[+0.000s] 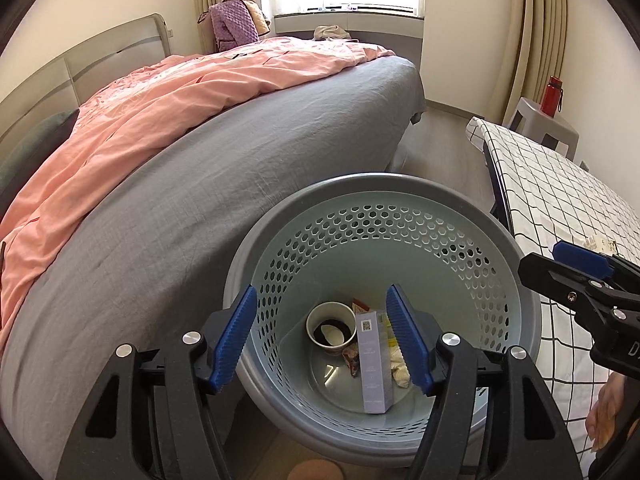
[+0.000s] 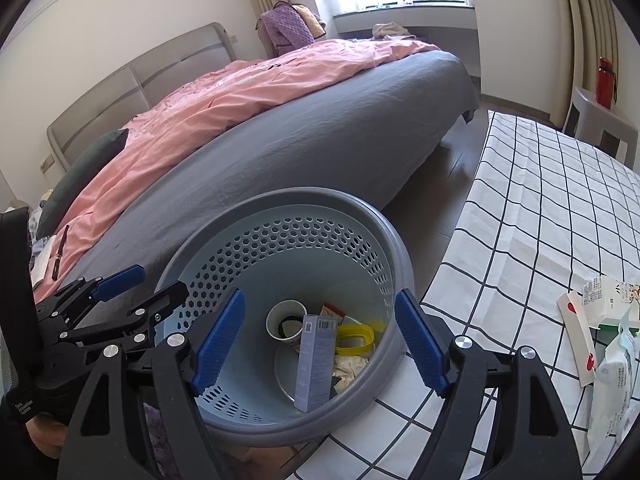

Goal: Collect trash
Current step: 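Move both grippers back toward the remaining trash on the bed, then reach the right gripper to the white round lid and close on it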

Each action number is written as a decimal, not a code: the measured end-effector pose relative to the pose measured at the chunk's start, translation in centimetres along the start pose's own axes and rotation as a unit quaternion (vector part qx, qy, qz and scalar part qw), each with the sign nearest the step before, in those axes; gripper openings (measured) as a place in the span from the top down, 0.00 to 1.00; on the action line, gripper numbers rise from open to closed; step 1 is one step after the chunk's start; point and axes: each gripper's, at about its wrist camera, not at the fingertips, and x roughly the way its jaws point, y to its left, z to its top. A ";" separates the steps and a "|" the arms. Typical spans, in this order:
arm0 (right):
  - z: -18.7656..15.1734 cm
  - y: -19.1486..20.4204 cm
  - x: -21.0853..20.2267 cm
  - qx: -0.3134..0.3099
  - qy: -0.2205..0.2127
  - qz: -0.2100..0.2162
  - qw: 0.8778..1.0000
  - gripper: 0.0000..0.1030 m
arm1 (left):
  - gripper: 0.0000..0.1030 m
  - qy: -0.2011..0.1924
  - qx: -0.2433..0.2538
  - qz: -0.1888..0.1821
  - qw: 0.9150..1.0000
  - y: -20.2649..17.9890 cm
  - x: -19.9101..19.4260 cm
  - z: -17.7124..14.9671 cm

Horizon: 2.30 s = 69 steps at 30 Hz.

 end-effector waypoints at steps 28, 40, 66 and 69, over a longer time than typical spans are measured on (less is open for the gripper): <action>-2.1 -3.0 -5.1 0.023 -0.018 -0.048 0.998 0.25 | 0.34 -0.026 0.017 -0.025 0.999 -2.5 -2.1 -0.1; -5.6 -8.0 -9.6 0.087 -0.024 -0.094 0.991 0.24 | 0.31 -0.034 0.039 -0.062 0.997 -6.2 -3.4 -0.4; -11.9 -19.5 -17.7 0.168 0.001 -0.203 0.965 0.21 | 0.30 -0.030 0.098 -0.130 0.986 -14.4 -5.0 -2.4; -12.1 -20.4 -16.8 0.172 0.010 -0.203 0.964 0.21 | 0.30 -0.025 0.102 -0.134 0.985 -15.1 -4.8 -2.6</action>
